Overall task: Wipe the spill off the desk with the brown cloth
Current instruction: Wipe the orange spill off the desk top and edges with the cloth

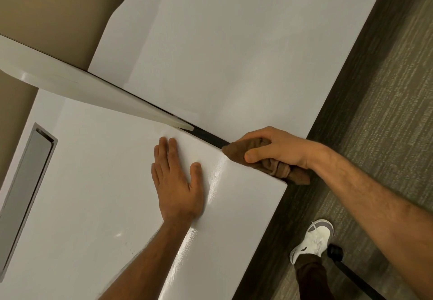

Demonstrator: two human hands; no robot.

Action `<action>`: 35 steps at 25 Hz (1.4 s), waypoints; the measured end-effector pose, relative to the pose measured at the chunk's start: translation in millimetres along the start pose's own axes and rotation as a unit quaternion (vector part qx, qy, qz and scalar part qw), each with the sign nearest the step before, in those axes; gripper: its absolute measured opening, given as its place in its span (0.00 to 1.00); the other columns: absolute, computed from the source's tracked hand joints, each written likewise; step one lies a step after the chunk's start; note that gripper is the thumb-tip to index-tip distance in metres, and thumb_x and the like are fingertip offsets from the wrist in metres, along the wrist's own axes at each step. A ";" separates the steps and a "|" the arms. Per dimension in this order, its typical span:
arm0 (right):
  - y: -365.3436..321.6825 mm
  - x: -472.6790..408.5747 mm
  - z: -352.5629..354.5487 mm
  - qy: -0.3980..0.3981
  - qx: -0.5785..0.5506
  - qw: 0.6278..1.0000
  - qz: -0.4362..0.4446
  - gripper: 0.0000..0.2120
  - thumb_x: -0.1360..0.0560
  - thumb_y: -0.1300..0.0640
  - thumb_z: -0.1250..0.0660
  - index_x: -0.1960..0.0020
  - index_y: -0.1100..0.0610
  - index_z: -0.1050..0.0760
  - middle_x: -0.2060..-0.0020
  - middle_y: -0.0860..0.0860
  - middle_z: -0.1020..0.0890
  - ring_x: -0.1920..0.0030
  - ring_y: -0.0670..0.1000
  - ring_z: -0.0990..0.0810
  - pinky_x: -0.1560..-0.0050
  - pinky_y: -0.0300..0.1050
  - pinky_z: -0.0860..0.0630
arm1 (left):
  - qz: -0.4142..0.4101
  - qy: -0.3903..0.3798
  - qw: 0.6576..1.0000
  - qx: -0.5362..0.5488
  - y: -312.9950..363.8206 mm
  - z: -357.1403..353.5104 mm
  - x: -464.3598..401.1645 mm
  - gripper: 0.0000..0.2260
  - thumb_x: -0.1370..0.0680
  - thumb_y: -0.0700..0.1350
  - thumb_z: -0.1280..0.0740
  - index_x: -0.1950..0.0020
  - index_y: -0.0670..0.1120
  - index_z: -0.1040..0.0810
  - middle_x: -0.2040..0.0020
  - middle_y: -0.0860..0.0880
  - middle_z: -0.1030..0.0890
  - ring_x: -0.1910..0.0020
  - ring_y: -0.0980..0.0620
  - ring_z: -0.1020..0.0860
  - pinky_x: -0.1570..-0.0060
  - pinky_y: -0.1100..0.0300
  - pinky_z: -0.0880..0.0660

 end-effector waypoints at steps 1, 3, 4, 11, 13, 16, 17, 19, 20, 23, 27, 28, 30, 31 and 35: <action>0.4 -0.7 4.9 0.030 0.006 1.000 0.006 0.17 0.31 0.43 0.24 0.42 0.40 0.15 0.46 0.43 0.13 0.43 0.47 0.16 0.37 0.48 0.21 | 0.000 0.000 1.000 0.001 -0.1 0.0 0.2 0.34 0.19 0.60 0.49 0.15 0.50 0.49 0.14 0.54 0.51 0.16 0.55 0.54 0.17 0.49 0.54; -1.1 -6.6 16.4 0.106 -0.010 0.994 0.018 0.13 0.27 0.50 0.23 0.43 0.41 0.15 0.46 0.43 0.13 0.43 0.47 0.16 0.35 0.51 0.21 | 0.001 0.001 1.000 0.001 -0.6 -0.5 0.1 0.33 0.19 0.60 0.49 0.15 0.50 0.49 0.14 0.54 0.51 0.16 0.56 0.55 0.17 0.49 0.54; -3.7 -11.3 19.1 0.134 -0.027 0.990 0.024 0.13 0.25 0.54 0.24 0.42 0.42 0.16 0.46 0.43 0.13 0.43 0.46 0.15 0.35 0.51 0.20 | -0.001 0.003 1.000 -0.002 -0.9 -0.4 0.1 0.33 0.19 0.60 0.49 0.15 0.50 0.49 0.14 0.54 0.51 0.16 0.56 0.54 0.17 0.49 0.54; -41.5 -62.4 -24.3 0.095 0.030 0.993 0.058 0.17 0.22 0.53 0.27 0.34 0.43 0.20 0.39 0.46 0.16 0.39 0.48 0.18 0.34 0.49 0.21 | -0.006 0.007 1.000 0.004 -1.2 -1.0 0.6 0.34 0.19 0.59 0.48 0.15 0.49 0.47 0.14 0.53 0.50 0.15 0.55 0.54 0.17 0.48 0.53; -38.1 -65.3 -28.5 0.071 0.011 0.997 0.041 0.17 0.21 0.53 0.28 0.34 0.42 0.20 0.41 0.42 0.15 0.40 0.44 0.17 0.35 0.44 0.21 | -0.008 0.007 1.000 0.007 -1.9 -0.9 0.0 0.34 0.19 0.60 0.48 0.15 0.49 0.47 0.14 0.53 0.50 0.15 0.55 0.53 0.17 0.47 0.53; -31.6 -54.8 -22.4 0.039 0.013 0.999 0.026 0.14 0.23 0.53 0.27 0.41 0.37 0.18 0.46 0.38 0.13 0.44 0.39 0.16 0.44 0.33 0.23 | -0.010 0.005 1.000 0.001 -2.1 -1.0 -0.5 0.34 0.19 0.60 0.48 0.15 0.49 0.48 0.14 0.53 0.50 0.15 0.54 0.54 0.17 0.47 0.52; -28.7 -49.6 -18.4 0.033 0.015 0.999 0.020 0.14 0.24 0.52 0.26 0.43 0.36 0.17 0.47 0.40 0.13 0.45 0.40 0.16 0.47 0.33 0.23 | -0.009 0.005 1.000 -0.001 -2.1 -0.9 -0.4 0.34 0.19 0.60 0.49 0.15 0.49 0.48 0.14 0.53 0.50 0.15 0.53 0.54 0.17 0.47 0.52; -22.9 -37.5 -10.1 0.020 0.012 1.000 0.012 0.13 0.28 0.51 0.26 0.46 0.35 0.15 0.49 0.42 0.12 0.47 0.42 0.15 0.48 0.35 0.22 | -0.006 0.002 1.000 0.001 -1.2 -0.5 0.0 0.34 0.19 0.60 0.49 0.15 0.49 0.48 0.14 0.53 0.50 0.15 0.53 0.54 0.17 0.47 0.53; -20.5 -31.2 -6.3 0.012 0.009 1.000 0.009 0.13 0.29 0.51 0.26 0.47 0.36 0.15 0.49 0.43 0.12 0.48 0.43 0.14 0.47 0.37 0.22 | -0.004 0.002 1.000 0.002 -0.6 -0.3 0.1 0.34 0.20 0.60 0.49 0.15 0.49 0.48 0.14 0.53 0.50 0.15 0.53 0.54 0.17 0.47 0.53; -20.6 -15.2 2.5 -0.020 0.029 0.999 -0.015 0.15 0.34 0.48 0.24 0.47 0.41 0.13 0.50 0.47 0.12 0.47 0.49 0.14 0.41 0.48 0.18 | -0.001 0.001 1.000 0.000 0.1 0.7 -0.1 0.35 0.20 0.61 0.50 0.15 0.50 0.49 0.14 0.54 0.51 0.15 0.55 0.55 0.17 0.49 0.54; -46.6 -19.2 12.8 -0.066 0.070 0.995 -0.033 0.17 0.36 0.46 0.22 0.47 0.45 0.13 0.49 0.50 0.11 0.46 0.53 0.13 0.40 0.52 0.17 | -0.002 -0.003 1.000 0.001 0.2 0.6 0.5 0.34 0.20 0.61 0.50 0.14 0.51 0.50 0.14 0.55 0.52 0.16 0.56 0.56 0.17 0.50 0.55; -57.5 -26.7 12.8 -0.043 0.072 0.996 -0.017 0.16 0.35 0.46 0.23 0.47 0.43 0.13 0.49 0.48 0.11 0.47 0.50 0.13 0.42 0.48 0.17 | -0.004 -0.003 1.000 0.001 -0.5 0.6 0.3 0.34 0.20 0.61 0.49 0.14 0.51 0.50 0.14 0.55 0.52 0.16 0.56 0.56 0.17 0.50 0.55; -74.5 -47.7 4.1 0.013 0.073 0.997 0.019 0.13 0.29 0.49 0.23 0.45 0.41 0.14 0.49 0.45 0.12 0.47 0.46 0.14 0.44 0.40 0.19 | -0.006 -0.002 1.000 0.000 -1.9 0.0 -0.3 0.34 0.19 0.61 0.49 0.15 0.51 0.49 0.14 0.55 0.52 0.16 0.55 0.56 0.17 0.50 0.55; -78.1 -58.3 -5.6 0.024 0.082 0.996 0.027 0.13 0.26 0.52 0.24 0.43 0.42 0.15 0.49 0.43 0.12 0.48 0.43 0.15 0.45 0.36 0.20 | -0.008 -0.001 1.000 -0.001 -2.1 -0.2 -0.3 0.34 0.19 0.61 0.49 0.15 0.51 0.49 0.14 0.54 0.51 0.15 0.55 0.55 0.17 0.49 0.54; -69.2 -81.8 -37.7 0.003 0.087 0.996 -0.006 0.18 0.20 0.55 0.29 0.31 0.45 0.21 0.44 0.38 0.17 0.44 0.36 0.20 0.43 0.30 0.25 | -0.014 -0.001 1.000 -0.001 -2.4 -1.0 -0.5 0.34 0.19 0.61 0.50 0.15 0.50 0.49 0.14 0.54 0.51 0.15 0.54 0.55 0.17 0.47 0.53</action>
Point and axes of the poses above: each hand's wrist, its own x-axis away from the middle knuckle, its own z-axis out of the back of the hand, y = z × x, the point moved 6 cm from there along -x, towards the middle knuckle
